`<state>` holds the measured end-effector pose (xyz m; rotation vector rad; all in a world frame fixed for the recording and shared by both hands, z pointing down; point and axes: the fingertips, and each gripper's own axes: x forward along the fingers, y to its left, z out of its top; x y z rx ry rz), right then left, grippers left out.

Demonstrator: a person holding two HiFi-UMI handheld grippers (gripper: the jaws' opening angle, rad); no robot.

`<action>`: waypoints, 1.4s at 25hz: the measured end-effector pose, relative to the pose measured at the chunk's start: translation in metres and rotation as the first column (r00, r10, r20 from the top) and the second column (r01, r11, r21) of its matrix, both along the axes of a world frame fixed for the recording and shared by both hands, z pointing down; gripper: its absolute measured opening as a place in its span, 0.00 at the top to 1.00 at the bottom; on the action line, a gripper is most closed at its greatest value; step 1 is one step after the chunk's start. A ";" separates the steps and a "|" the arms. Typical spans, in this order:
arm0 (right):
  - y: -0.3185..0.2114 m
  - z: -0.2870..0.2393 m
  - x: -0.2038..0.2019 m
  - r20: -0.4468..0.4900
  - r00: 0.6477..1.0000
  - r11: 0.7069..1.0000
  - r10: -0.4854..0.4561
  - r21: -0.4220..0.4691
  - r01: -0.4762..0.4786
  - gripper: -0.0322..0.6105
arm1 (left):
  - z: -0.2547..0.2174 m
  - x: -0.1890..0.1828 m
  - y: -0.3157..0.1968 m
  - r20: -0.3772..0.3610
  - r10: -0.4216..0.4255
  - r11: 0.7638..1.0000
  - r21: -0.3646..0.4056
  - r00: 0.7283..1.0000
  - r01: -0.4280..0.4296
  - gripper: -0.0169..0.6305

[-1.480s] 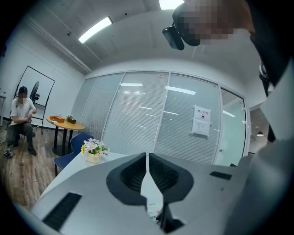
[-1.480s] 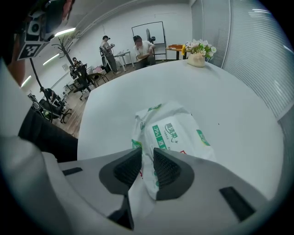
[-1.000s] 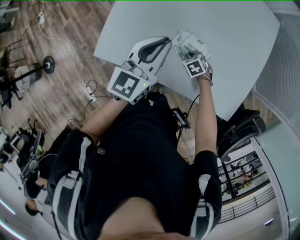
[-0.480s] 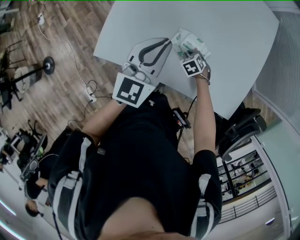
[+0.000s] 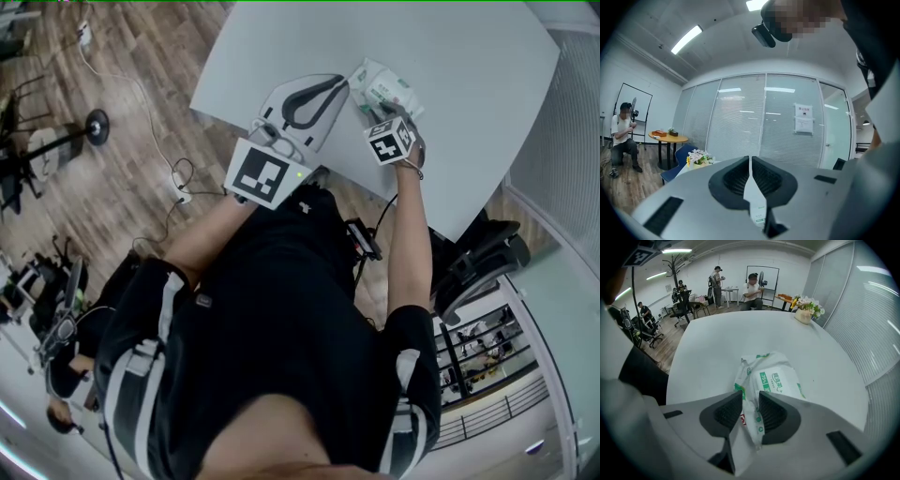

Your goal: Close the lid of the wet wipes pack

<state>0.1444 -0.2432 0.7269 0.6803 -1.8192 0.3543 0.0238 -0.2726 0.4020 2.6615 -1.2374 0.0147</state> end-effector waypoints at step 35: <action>0.051 -0.327 0.036 0.655 0.695 0.619 0.296 0.423 -0.662 0.90 | -0.052 -0.002 0.062 -0.025 -0.020 0.997 0.073 0.999 0.022 0.91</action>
